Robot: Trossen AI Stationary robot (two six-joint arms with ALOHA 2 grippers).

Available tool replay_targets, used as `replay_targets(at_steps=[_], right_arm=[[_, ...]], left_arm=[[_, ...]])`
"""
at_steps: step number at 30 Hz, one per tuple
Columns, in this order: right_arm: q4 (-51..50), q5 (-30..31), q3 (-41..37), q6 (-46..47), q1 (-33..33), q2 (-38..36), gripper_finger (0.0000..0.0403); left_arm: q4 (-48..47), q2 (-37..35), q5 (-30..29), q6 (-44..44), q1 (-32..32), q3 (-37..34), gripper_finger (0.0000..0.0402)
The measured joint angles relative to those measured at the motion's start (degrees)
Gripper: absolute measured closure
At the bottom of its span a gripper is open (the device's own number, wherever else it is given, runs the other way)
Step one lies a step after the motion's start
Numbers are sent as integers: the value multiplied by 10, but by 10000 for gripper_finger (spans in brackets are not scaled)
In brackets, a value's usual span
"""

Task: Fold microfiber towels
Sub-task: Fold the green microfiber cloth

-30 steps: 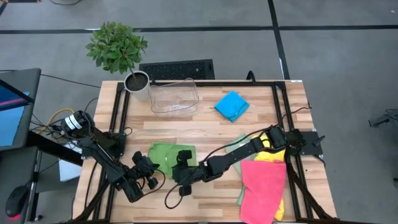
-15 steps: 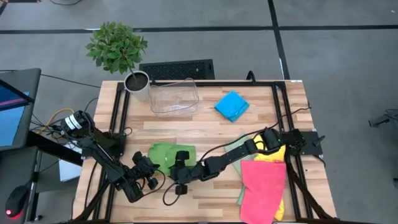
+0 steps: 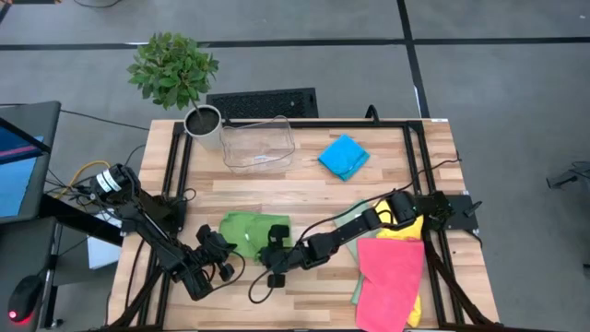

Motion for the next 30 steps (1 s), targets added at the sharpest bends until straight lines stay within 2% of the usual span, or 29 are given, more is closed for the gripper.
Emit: replay_targets(at_steps=[5, 9, 13, 18, 20, 23, 30], right_arm=[[12, -8, 13, -30, 0, -10, 307], [25, -29, 12, -39, 1, -11, 286], [19, -22, 13, -41, 1, -53, 240], [23, 47, 13, -29, -2, -69, 172], [39, 54, 13, -26, -8, -68, 157], [33, 48, 14, -26, -27, -61, 152], [31, -31, 13, -19, -81, -60, 158]], left_arm=[[5, 0, 0, 0, 1, 0, 401], [14, 0, -10, -2, 1, 0, 401], [14, 0, -20, -8, 2, 0, 401], [10, 0, -55, -27, 5, 0, 401], [5, 0, -63, -29, 14, 0, 401], [-18, 0, -60, -34, 28, 0, 401], [-79, 0, -30, -90, 39, 0, 401]])
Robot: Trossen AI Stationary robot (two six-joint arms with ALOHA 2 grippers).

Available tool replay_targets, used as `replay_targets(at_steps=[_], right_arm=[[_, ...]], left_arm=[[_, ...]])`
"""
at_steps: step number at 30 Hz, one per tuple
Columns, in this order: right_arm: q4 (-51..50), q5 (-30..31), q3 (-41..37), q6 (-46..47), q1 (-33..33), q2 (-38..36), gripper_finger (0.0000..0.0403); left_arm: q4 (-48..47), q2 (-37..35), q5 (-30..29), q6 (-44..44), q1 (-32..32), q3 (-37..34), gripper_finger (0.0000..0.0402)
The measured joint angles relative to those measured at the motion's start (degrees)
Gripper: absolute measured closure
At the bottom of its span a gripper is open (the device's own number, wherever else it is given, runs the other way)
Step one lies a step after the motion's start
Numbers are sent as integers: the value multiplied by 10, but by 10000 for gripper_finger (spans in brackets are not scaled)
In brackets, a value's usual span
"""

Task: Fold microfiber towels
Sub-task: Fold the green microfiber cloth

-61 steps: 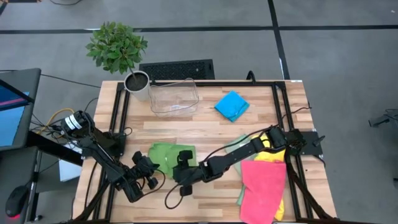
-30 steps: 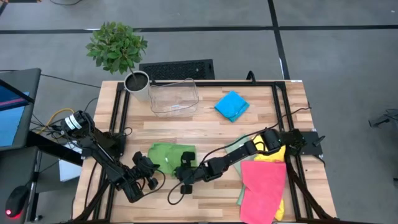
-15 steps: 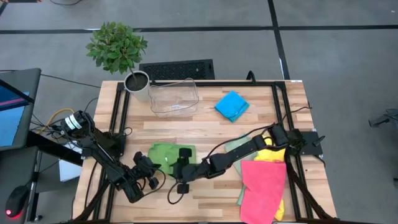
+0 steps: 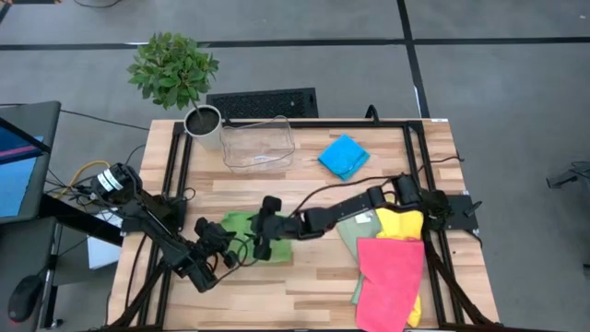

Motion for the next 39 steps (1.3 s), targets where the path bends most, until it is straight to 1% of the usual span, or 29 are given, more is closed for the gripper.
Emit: replay_targets(at_steps=[4, 9, 11, 13, 19, 22, 26, 30, 33, 36, 39], right_arm=[[5, -56, 0, -21, -18, 16, 158], [14, -91, 1, -59, -41, 28, 158], [15, -119, 2, -66, -52, 33, 158], [37, -148, 12, -68, -62, 43, 158], [23, -171, 21, -92, -73, 75, 159], [20, -174, 26, -101, -73, 74, 159], [-8, -177, 25, -112, -73, 73, 159], [-13, -181, 25, -113, -69, 73, 159], [-5, -180, 24, -105, -68, 89, 159], [-12, -179, 26, -104, -68, 86, 171], [-15, -180, 26, -102, -68, 89, 201]], left_arm=[[-9, 0, 3, 1, -1, 0, 401], [-23, 0, 9, 3, -2, 0, 401], [-24, 0, 11, 3, -5, 0, 401], [-27, 0, 15, 3, -5, 0, 401], [-27, 0, 17, 3, -8, 0, 401], [-27, 0, 17, 3, -8, 0, 401], [-27, 0, 17, 3, -8, 0, 401], [-26, 0, 18, 3, -8, 0, 401], [-26, 0, 17, 3, -8, 0, 401], [-26, 0, 18, 3, -8, 0, 402], [-25, 0, 19, 3, -8, 0, 401]])
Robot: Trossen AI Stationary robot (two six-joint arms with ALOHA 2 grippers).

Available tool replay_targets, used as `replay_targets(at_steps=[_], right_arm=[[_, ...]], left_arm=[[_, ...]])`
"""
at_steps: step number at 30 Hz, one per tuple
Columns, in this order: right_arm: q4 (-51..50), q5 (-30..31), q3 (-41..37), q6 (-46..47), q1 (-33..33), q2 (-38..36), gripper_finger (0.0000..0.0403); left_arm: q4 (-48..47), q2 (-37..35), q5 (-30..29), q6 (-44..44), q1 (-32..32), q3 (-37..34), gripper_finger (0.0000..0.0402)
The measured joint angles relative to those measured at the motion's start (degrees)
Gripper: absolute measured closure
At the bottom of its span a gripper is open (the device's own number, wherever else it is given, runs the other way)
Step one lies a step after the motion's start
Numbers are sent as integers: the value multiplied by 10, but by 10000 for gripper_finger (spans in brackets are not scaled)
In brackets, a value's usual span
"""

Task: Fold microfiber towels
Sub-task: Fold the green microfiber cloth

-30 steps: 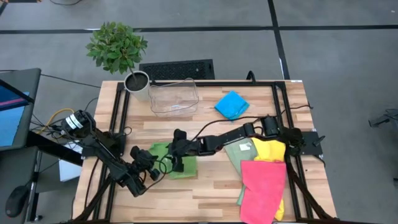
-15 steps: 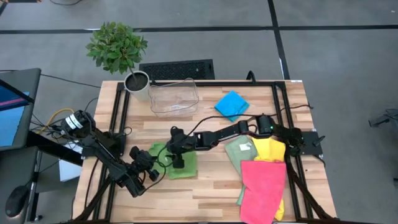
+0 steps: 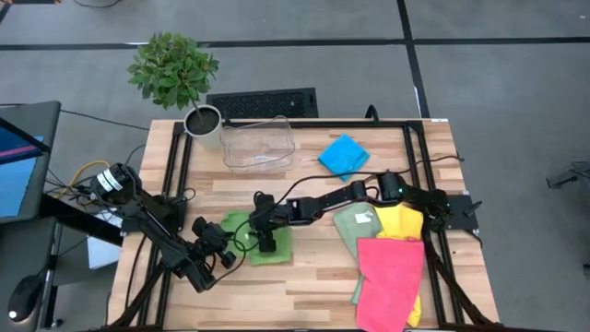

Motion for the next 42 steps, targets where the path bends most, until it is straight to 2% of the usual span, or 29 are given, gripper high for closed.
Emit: replay_targets(at_steps=[9, 14, 17, 22, 29, 32, 42], right_arm=[[-1, 1, 0, 0, 0, -2, 332], [-16, 3, -1, 4, 0, -9, 378], [-31, 2, -2, 4, 0, -16, 379], [-34, 2, -2, 5, 0, -17, 341], [-35, 3, -2, 15, 0, -17, 316], [-33, 3, -2, 14, -1, -17, 321], [-30, 2, -2, 19, -5, -17, 333]], left_arm=[[1, 0, 1, 0, 0, 0, 402], [1, 0, 2, 0, 0, 0, 401], [1, 0, 2, 6, 0, 0, 401], [14, 0, -2, 9, 0, -3, 401], [242, 0, -23, 57, -4, -97, 401], [291, 0, -23, 57, -4, -124, 401], [296, 0, -17, 58, -4, -129, 402]])
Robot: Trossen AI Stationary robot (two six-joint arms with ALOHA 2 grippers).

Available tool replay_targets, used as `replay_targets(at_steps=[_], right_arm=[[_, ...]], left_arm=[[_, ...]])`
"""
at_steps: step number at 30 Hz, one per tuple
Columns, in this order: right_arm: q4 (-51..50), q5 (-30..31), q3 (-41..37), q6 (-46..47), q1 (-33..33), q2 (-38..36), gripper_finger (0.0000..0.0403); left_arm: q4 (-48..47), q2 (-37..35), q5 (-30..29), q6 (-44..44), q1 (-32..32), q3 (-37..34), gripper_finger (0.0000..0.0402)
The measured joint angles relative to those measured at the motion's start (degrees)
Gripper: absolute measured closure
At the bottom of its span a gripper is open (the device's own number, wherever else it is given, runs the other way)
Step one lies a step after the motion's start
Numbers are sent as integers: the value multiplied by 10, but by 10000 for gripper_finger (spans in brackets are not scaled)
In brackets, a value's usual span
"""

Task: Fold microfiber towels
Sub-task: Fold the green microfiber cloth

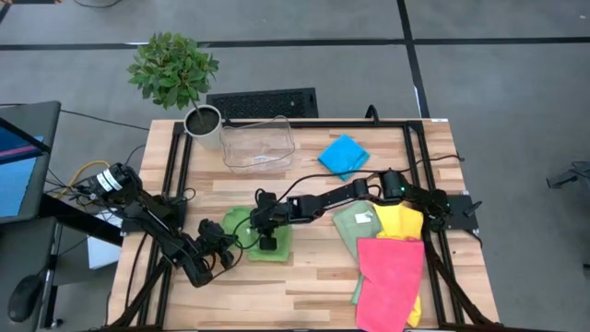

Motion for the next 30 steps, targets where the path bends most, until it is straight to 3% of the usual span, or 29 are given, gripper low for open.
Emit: replay_targets(at_steps=[15, 25, 30], right_arm=[[-24, 0, 1, -4, -1, -24, 318], [-28, -1, 1, 0, -2, -25, 220], [-29, -1, 1, 0, -5, -25, 198]], left_arm=[[-1, 0, 8, 0, 0, 0, 402], [-1, 0, 10, 5, 0, 0, 402], [-1, 0, 10, 5, 0, 0, 402]])
